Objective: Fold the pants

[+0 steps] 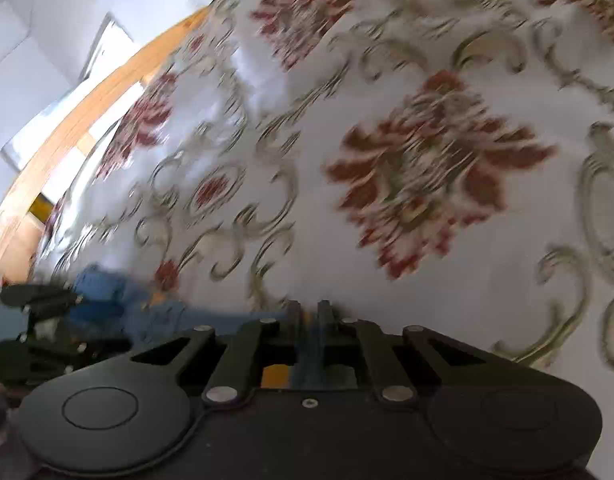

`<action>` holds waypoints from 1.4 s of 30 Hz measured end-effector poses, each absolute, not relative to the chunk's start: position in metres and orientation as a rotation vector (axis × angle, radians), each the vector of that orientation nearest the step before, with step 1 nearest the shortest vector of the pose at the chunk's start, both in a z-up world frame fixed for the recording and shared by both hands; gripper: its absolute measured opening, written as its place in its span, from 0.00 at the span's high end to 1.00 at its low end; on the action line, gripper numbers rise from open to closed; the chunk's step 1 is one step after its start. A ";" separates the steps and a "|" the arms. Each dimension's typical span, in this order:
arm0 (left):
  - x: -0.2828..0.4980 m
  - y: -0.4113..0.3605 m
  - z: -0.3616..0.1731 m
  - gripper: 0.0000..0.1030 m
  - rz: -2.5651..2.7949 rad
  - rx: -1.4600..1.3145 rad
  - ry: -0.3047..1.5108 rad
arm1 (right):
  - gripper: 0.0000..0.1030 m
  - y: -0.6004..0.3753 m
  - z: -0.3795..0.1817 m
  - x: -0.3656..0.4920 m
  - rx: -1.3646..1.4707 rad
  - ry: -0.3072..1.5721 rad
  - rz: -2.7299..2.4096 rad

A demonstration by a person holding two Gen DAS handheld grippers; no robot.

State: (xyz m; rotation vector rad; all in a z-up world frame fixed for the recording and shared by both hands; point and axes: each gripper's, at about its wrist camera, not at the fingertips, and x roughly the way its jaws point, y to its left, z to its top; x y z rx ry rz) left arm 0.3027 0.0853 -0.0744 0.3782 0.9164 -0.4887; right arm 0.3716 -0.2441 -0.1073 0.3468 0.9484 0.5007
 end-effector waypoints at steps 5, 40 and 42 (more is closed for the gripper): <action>0.300 0.086 -0.063 0.51 -0.504 0.321 0.895 | 0.77 -0.271 -0.073 0.353 0.272 0.932 0.465; 0.242 -0.138 -0.021 0.04 -0.875 0.281 0.806 | 0.01 -0.461 -0.057 0.030 1.102 0.622 -0.399; 0.240 -0.180 -0.016 0.04 -0.942 0.316 0.773 | 0.01 -0.471 -0.068 0.025 1.184 0.590 -0.406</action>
